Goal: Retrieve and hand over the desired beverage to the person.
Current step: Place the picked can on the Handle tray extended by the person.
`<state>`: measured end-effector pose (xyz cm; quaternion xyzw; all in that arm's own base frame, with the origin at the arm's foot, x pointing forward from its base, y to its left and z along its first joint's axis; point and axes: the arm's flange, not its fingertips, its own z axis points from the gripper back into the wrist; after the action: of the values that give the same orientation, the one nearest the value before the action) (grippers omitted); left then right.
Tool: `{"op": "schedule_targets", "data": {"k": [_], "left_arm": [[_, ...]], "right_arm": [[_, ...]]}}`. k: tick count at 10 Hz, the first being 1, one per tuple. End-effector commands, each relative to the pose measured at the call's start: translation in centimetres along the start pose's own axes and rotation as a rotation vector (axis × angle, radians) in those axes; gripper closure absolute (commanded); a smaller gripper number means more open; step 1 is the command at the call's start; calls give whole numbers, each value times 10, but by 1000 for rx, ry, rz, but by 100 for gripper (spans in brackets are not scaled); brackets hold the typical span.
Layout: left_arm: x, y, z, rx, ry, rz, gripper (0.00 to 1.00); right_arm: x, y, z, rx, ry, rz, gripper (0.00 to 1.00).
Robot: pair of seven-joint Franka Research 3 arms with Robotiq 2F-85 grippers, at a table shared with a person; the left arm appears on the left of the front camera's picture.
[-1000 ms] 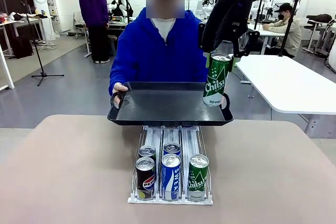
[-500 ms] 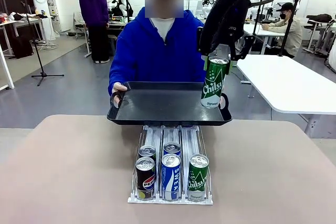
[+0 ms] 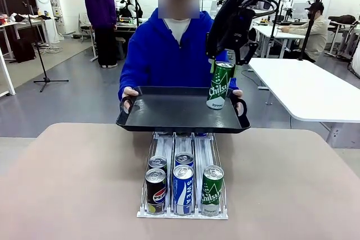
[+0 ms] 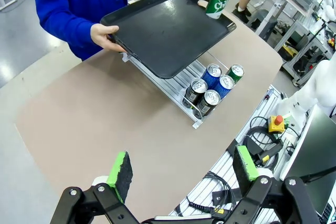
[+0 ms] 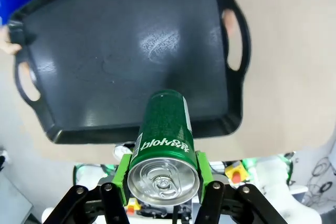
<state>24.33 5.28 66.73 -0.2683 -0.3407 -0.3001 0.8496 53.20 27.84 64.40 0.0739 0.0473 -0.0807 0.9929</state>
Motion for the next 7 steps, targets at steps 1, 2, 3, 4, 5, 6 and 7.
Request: {"op": "schedule_targets", "data": {"k": [1,2,3,4,5,6,7], "left_arm": [[0,1,1,-14,-5,-17,0],[0,1,1,-14,-5,-17,0],[0,1,1,-14,-5,-17,0],[0,1,1,-14,-5,-17,0],[0,1,1,-14,-5,-17,0],[0,1,1,-14,-5,-17,0],[0,1,1,-14,-5,-17,0]], "right_arm": [[9,18,2,-49,-24,35,42],[12,24,-4,-68,-45,37,42],[13,28,-12,-85,-86,34,42],[13,31,-18,-90,-116,40,42],[13,33,-24,-89,-115,59,42],[15,33,-27,-98,-105,56,42],[16,32,-29,-106,-104,63,42]]}}
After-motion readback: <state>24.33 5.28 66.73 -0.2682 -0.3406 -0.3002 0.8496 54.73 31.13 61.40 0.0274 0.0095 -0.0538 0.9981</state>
